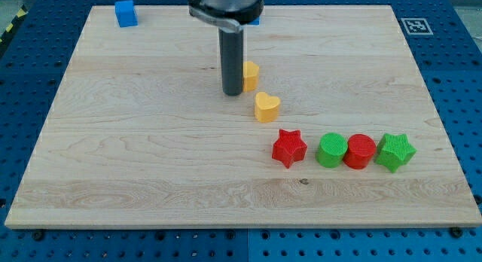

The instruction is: Slide the yellow hexagon to the top right side of the board

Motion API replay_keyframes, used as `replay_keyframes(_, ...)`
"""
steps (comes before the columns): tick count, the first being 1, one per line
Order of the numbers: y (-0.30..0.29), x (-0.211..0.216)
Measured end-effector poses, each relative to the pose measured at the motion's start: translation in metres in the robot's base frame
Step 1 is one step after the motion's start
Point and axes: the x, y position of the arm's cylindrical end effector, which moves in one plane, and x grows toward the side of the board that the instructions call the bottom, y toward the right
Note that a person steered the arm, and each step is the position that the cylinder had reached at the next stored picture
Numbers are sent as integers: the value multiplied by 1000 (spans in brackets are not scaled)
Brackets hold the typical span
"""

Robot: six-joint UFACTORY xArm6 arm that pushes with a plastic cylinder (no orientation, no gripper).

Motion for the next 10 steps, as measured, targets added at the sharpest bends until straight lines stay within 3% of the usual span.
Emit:
replay_keyframes(2, 55, -13)
replay_keyframes(3, 70, -39)
replay_keyframes(6, 72, -100)
replay_keyframes(10, 163, -103)
